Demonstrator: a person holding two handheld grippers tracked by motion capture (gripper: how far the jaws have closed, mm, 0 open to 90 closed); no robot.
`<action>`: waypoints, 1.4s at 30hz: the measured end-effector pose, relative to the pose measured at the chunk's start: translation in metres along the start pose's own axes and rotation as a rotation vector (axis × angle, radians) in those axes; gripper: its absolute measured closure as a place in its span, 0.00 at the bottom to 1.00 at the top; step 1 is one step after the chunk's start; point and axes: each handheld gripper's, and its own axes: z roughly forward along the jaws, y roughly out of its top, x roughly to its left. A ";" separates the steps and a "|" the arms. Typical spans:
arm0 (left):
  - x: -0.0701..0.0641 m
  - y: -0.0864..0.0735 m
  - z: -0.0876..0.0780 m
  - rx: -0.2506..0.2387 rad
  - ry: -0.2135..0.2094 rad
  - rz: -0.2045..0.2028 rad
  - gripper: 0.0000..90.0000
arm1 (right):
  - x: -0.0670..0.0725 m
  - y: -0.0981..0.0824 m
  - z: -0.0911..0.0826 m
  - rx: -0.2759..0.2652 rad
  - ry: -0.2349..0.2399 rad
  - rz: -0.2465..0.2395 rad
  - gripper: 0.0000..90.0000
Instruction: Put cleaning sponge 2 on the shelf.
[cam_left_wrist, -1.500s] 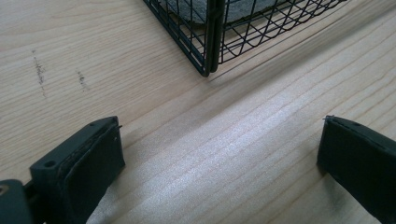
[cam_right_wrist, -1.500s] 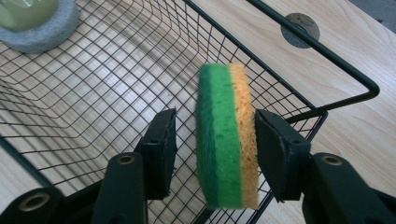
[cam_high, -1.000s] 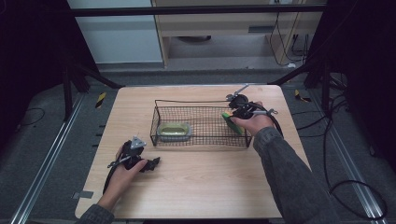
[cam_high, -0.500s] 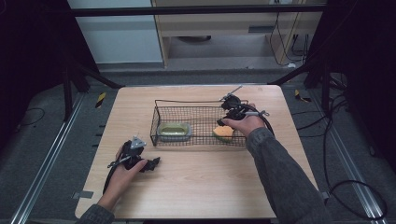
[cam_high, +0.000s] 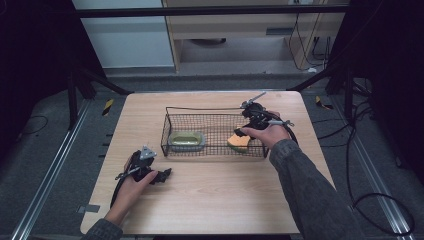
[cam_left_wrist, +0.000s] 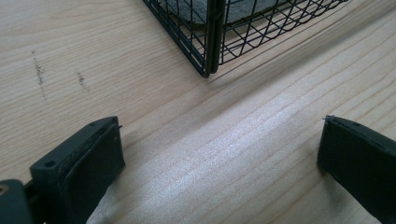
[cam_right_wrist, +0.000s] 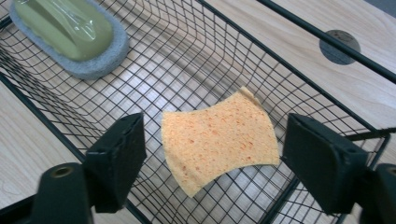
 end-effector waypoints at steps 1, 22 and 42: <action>0.000 0.000 0.000 0.001 0.000 0.001 0.00 | -0.001 -0.001 -0.001 -0.004 -0.003 0.006 0.20; 0.000 0.000 0.000 0.004 0.000 0.006 0.00 | -0.023 -0.030 -0.023 -0.098 -0.100 0.107 0.10; 0.000 0.000 0.000 0.005 0.000 0.006 0.00 | -0.040 -0.126 -0.060 -0.228 -0.165 0.144 0.14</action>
